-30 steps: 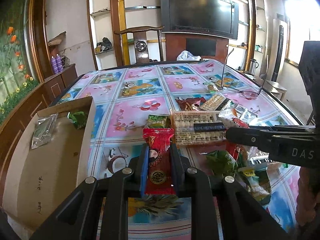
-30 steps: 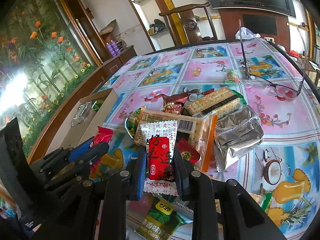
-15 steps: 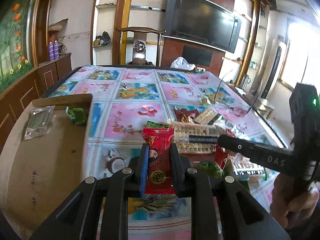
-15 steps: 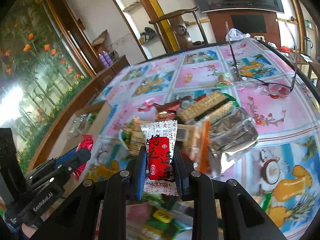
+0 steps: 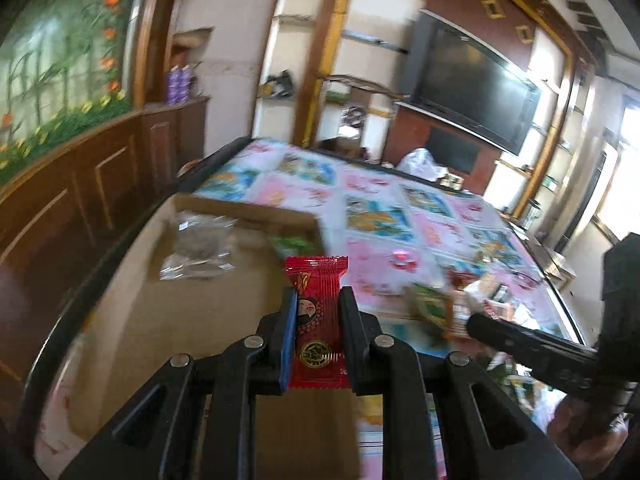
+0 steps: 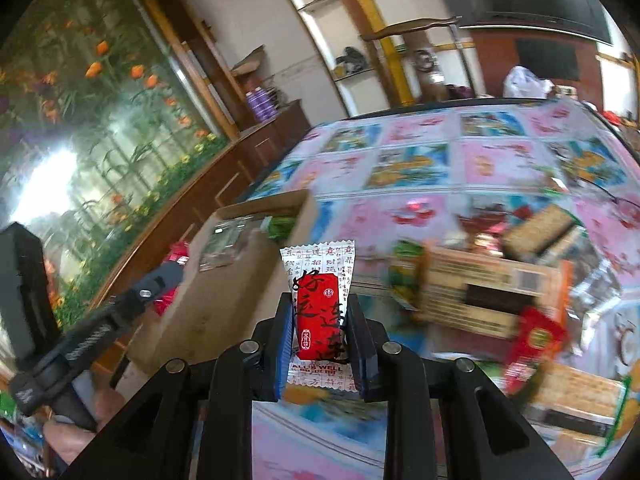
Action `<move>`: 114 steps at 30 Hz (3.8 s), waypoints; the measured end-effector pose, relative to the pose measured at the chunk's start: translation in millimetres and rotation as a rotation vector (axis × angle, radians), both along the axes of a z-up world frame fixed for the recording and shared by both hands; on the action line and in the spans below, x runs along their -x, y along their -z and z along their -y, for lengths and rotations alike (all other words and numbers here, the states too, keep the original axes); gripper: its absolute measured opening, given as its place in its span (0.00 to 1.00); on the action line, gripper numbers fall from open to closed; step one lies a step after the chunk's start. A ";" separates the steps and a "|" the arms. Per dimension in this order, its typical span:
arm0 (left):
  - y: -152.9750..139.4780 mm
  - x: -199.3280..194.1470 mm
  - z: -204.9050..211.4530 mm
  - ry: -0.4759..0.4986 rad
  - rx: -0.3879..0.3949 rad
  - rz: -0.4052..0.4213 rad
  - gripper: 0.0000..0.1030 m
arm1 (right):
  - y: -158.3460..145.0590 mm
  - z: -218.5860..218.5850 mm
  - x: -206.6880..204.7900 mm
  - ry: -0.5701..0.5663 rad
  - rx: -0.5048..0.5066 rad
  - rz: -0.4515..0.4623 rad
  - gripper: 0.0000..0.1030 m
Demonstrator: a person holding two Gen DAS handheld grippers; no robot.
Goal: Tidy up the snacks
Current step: 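Lower both candies into the box and open both grippers, then move both grippers back to the snack pile on the table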
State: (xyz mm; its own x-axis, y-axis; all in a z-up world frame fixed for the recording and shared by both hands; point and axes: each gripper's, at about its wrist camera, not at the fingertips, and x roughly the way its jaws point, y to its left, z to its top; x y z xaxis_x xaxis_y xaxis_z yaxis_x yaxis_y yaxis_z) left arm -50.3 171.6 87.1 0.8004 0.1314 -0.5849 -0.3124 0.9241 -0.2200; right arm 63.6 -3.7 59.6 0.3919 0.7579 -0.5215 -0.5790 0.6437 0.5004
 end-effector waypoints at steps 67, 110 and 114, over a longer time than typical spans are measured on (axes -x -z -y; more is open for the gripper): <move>29.6 -2.8 -60.5 -0.078 0.120 -0.111 0.43 | 21.7 -101.7 -23.9 -0.089 0.044 -0.159 0.37; 51.7 -57.9 152.8 0.376 0.043 -0.281 0.60 | 70.2 123.7 -40.3 0.197 -0.100 -0.242 0.37; 63.4 -76.0 168.2 0.379 0.058 -0.312 0.60 | 70.1 129.0 -41.3 0.213 -0.108 -0.237 0.37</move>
State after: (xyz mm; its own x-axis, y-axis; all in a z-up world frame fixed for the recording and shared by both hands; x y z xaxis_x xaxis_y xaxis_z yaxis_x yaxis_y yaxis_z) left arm 25.6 3.5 23.7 0.5708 -0.1748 -0.8022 -0.0156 0.9746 -0.2235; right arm 104.9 -132.8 -10.4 0.4244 0.7279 -0.5385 -0.2967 0.6737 0.6769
